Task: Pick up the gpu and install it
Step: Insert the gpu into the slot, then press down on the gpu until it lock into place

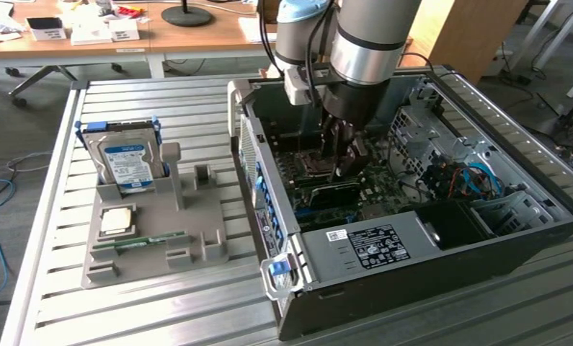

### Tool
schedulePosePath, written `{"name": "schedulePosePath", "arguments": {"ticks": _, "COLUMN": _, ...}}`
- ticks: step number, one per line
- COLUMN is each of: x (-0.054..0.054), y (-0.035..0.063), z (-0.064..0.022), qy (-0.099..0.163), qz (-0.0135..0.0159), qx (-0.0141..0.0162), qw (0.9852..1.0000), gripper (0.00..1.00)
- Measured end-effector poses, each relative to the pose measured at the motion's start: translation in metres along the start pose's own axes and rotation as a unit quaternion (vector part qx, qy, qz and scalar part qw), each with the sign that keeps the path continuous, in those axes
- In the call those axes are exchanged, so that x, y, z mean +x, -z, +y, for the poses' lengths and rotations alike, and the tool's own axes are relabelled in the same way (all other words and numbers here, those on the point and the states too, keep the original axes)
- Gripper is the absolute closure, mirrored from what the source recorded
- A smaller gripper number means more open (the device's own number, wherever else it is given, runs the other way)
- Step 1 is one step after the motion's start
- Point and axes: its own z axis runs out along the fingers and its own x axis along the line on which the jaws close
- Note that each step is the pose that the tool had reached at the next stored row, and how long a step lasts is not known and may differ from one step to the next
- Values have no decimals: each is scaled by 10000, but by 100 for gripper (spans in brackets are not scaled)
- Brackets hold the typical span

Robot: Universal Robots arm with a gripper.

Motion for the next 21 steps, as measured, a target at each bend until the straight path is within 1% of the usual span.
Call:
{"name": "schedulePosePath", "arguments": {"ticks": 4, "x": -3, "y": 34, "z": -1, "qy": 46, "qz": 0, "qx": -3, "qw": 10000, "gripper": 42}}
{"name": "schedulePosePath", "arguments": {"ticks": 15, "x": -10, "y": 173, "z": -5, "qy": 80, "qz": -1, "qx": -5, "qw": 10000, "gripper": 42}}
{"name": "schedulePosePath", "arguments": {"ticks": 21, "x": -10, "y": 177, "z": -5, "qy": 80, "qz": -1, "qx": -5, "qw": 10000, "gripper": 42}}
